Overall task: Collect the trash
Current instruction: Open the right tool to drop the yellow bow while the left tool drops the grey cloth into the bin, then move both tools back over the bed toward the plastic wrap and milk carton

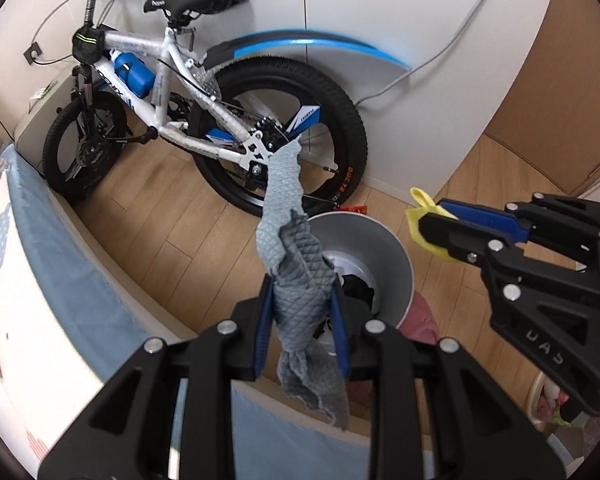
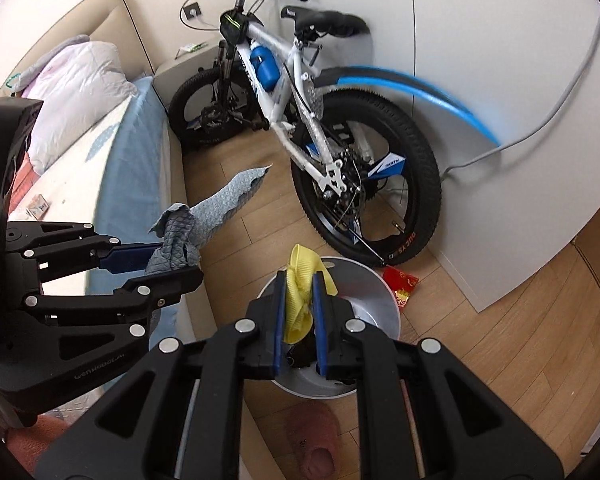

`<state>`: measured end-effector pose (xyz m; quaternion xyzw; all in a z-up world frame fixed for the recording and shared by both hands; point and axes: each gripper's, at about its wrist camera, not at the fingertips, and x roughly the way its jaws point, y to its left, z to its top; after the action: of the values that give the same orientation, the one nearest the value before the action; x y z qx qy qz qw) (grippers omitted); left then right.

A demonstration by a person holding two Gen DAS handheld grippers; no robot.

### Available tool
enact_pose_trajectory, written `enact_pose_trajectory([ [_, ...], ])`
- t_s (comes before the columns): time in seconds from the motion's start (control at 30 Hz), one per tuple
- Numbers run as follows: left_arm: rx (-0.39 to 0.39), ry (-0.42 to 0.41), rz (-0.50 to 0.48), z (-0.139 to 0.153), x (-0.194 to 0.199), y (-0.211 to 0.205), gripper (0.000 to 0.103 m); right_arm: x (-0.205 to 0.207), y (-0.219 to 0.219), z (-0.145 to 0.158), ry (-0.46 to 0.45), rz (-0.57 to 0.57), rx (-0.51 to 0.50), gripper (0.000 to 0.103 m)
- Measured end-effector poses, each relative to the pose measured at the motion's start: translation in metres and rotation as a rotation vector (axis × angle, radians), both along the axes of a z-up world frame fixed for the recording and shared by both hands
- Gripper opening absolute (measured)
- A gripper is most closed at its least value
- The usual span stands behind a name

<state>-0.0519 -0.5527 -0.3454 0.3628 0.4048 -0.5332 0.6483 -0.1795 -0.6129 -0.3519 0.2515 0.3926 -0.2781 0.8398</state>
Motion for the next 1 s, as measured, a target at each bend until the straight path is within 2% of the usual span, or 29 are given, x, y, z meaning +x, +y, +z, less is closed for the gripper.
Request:
enact_pose_trajectory([
  [0.07,0.019,0.004,-0.007,-0.011,0.001,-0.004,0.026,0.002,-0.001,-0.010,0.014,-0.002,0.012,0.014],
  [0.23,0.058,0.021,-0.012,-0.033,0.003,-0.011,0.026,0.003,-0.006,-0.028,0.032,-0.018,0.034,0.028],
  [0.53,0.080,0.043,-0.030,-0.048,0.001,-0.023,0.026,-0.004,-0.013,-0.038,0.032,-0.028,0.055,0.029],
  [0.77,0.094,0.088,-0.091,-0.050,-0.009,-0.029,0.030,-0.015,-0.018,-0.032,0.021,-0.062,0.052,0.029],
  [0.83,0.100,0.113,-0.108,-0.049,-0.012,-0.030,0.046,-0.020,-0.019,-0.030,0.019,-0.074,0.047,0.029],
  [0.87,0.093,0.113,-0.114,-0.048,-0.014,-0.030,0.059,-0.022,-0.020,-0.029,0.020,-0.079,0.043,0.029],
  [0.9,0.081,0.109,-0.123,-0.046,-0.016,-0.029,0.064,-0.024,-0.020,-0.029,0.020,-0.084,0.042,0.029],
  [1.0,0.076,0.096,-0.133,-0.045,-0.020,-0.029,0.064,-0.027,-0.020,-0.028,0.024,-0.094,0.041,0.029],
])
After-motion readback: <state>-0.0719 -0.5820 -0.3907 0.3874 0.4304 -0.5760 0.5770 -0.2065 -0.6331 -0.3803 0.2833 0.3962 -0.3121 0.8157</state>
